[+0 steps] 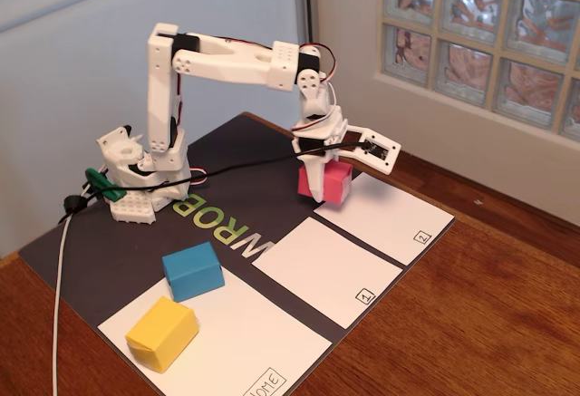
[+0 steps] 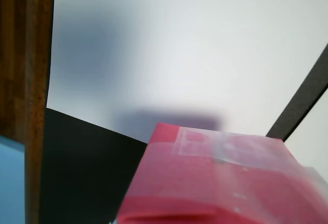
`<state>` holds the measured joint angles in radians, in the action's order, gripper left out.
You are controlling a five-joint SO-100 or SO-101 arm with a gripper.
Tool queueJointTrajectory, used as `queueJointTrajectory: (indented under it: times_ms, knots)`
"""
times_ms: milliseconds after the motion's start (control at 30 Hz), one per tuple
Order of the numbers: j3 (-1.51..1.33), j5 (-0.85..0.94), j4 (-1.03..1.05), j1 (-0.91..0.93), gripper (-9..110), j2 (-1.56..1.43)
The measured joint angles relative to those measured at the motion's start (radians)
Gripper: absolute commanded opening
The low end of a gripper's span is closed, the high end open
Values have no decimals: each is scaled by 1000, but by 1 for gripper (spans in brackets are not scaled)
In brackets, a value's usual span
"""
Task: Move box red to zone 2
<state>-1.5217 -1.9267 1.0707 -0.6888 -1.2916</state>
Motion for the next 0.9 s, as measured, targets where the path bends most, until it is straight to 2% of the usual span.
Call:
queueJointTrajectory:
  times_ms: [900]
  knots:
    - [390,34,52,-2,0,299]
